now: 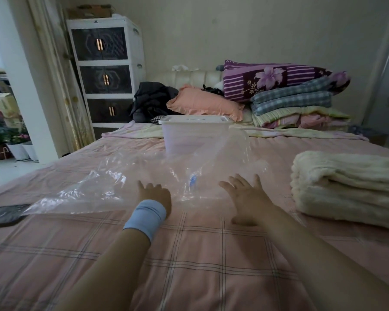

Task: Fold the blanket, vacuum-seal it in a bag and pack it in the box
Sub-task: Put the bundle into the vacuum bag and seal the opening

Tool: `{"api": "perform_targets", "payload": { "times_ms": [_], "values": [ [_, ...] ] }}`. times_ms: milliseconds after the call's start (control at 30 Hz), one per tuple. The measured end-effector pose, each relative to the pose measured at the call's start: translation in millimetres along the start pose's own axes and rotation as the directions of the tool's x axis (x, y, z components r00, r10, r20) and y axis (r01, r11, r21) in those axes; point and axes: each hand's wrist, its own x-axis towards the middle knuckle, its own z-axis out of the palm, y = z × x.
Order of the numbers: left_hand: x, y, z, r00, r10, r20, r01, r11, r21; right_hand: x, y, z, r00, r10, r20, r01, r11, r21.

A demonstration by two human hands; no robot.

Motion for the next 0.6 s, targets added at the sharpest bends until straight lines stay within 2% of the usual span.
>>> {"api": "perform_targets", "payload": {
  "times_ms": [100, 167, 233, 300, 367, 433, 500, 533, 600],
  "values": [
    [-9.8, -4.2, -7.9, 0.976, -0.052, -0.21, 0.041, 0.998, -0.055, 6.4, 0.4, 7.6, 0.992, 0.118, -0.034, -0.118, 0.993, -0.01],
    [-22.0, 3.3, -17.3, 0.929, -0.091, -0.358, 0.068, 0.995, -0.076, 8.1, -5.6, 7.0, 0.985, 0.133, -0.108, -0.128, 0.99, 0.053],
    [-30.6, 8.6, -25.0, 0.89, -0.176, -0.419, 0.124, 0.981, -0.149, 7.3, -12.8, 3.9, 0.973, 0.146, -0.181, -0.124, 0.984, 0.13],
    [-35.2, 5.2, -30.5, 0.903, -0.265, -0.337, 0.175, 0.946, -0.273, 3.4, -17.6, -3.2, 0.958, 0.186, -0.219, -0.117, 0.948, 0.295],
    [-36.8, -4.1, -34.1, 0.929, -0.307, -0.204, 0.226, 0.912, -0.343, -2.2, -17.4, -12.3, 0.963, 0.204, -0.177, -0.102, 0.881, 0.462],
    [-39.0, -17.2, -35.1, 0.933, -0.349, -0.092, 0.293, 0.88, -0.374, -7.4, -14.7, -17.8, 0.972, 0.185, -0.147, -0.058, 0.789, 0.611],
    [-38.3, -31.6, -31.7, 0.913, -0.405, -0.043, 0.344, 0.826, -0.447, -10.8, -15.2, -23.4, 0.966, 0.2, -0.164, -0.018, 0.686, 0.727],
    [-37.5, -37.9, -28.8, 0.908, -0.418, -0.025, 0.344, 0.779, -0.524, -12.2, -15.5, -26.9, 0.952, 0.234, -0.197, -0.018, 0.686, 0.728],
    [-38.5, -45.4, -25.1, 0.917, -0.398, -0.034, 0.269, 0.678, -0.684, -16.4, -14.4, -33.0, 0.901, 0.352, -0.254, -0.149, 0.8, 0.581]
  ]
}}
